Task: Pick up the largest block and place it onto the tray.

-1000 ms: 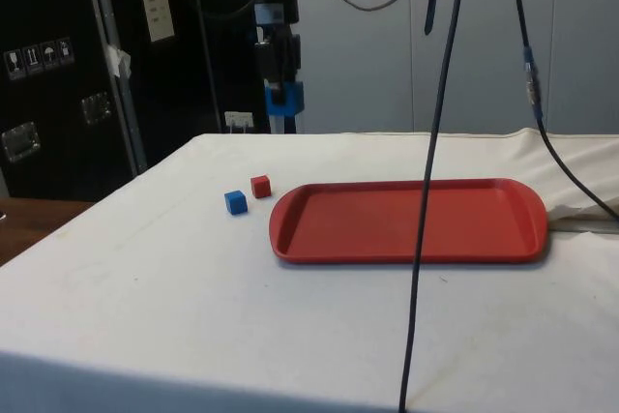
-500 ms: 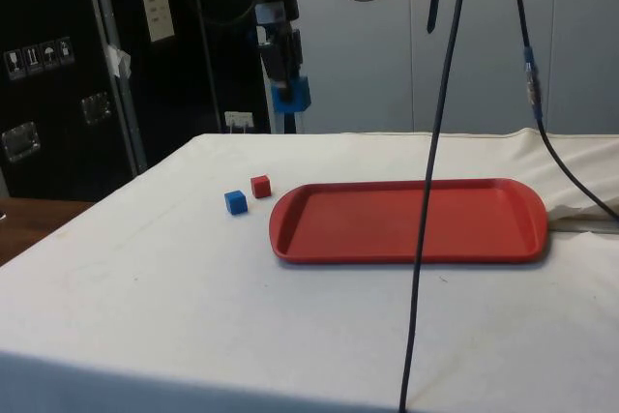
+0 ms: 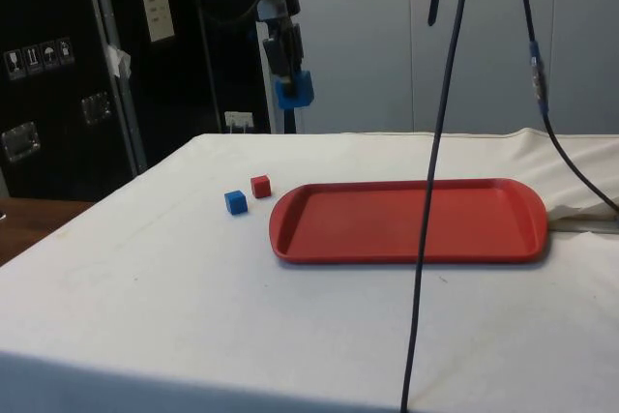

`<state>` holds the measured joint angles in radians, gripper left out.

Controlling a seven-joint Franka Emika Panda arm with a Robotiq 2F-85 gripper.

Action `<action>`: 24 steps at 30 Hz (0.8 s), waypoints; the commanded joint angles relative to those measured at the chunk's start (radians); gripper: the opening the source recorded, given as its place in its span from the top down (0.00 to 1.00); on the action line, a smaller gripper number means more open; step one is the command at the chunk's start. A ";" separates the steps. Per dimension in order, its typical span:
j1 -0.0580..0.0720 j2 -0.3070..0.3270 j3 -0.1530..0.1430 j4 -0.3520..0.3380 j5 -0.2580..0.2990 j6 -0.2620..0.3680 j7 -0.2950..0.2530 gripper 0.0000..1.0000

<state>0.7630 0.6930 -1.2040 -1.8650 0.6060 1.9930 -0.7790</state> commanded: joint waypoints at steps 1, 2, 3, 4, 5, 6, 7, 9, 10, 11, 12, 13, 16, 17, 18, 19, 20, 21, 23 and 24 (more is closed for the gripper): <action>0.032 -0.017 -0.022 -0.038 -0.010 0.026 -0.008 1.00; 0.032 -0.019 -0.021 -0.039 -0.010 0.026 -0.009 1.00; 0.032 -0.020 -0.020 -0.040 -0.009 0.025 -0.010 1.00; 0.032 -0.021 -0.019 -0.040 -0.008 0.024 -0.012 1.00; 0.034 -0.023 -0.019 -0.042 -0.008 0.024 -0.012 1.00; 0.036 -0.025 -0.019 -0.044 -0.007 0.024 -0.013 1.00; 0.037 -0.026 -0.019 -0.046 -0.007 0.025 -0.013 1.00; 0.008 -0.008 0.006 -0.007 -0.002 -0.001 -0.003 1.00; 0.042 -0.033 -0.017 -0.053 -0.006 0.027 -0.012 1.00; 0.043 -0.036 -0.016 -0.055 -0.006 0.028 -0.012 1.00; 0.045 -0.039 -0.016 -0.057 -0.005 0.029 -0.012 1.00; 0.046 -0.042 -0.015 -0.060 -0.005 0.030 -0.011 1.00; 0.049 -0.055 -0.008 -0.070 -0.004 0.035 -0.008 1.00; 0.050 -0.059 -0.006 -0.073 -0.004 0.037 -0.008 1.00; 0.015 -0.038 0.020 -0.026 -0.002 0.004 0.000 1.00; 0.050 -0.063 -0.004 -0.075 -0.004 0.039 -0.007 1.00; 0.051 -0.067 -0.001 -0.078 -0.003 0.042 -0.006 1.00; 0.051 -0.070 0.001 -0.080 -0.003 0.045 -0.005 1.00; 0.050 -0.077 0.007 -0.086 -0.003 0.052 -0.004 1.00; 0.049 -0.084 0.014 -0.092 -0.001 0.061 -0.003 1.00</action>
<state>0.7790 0.6360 -1.1700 -1.9050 0.6040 2.0100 -0.7750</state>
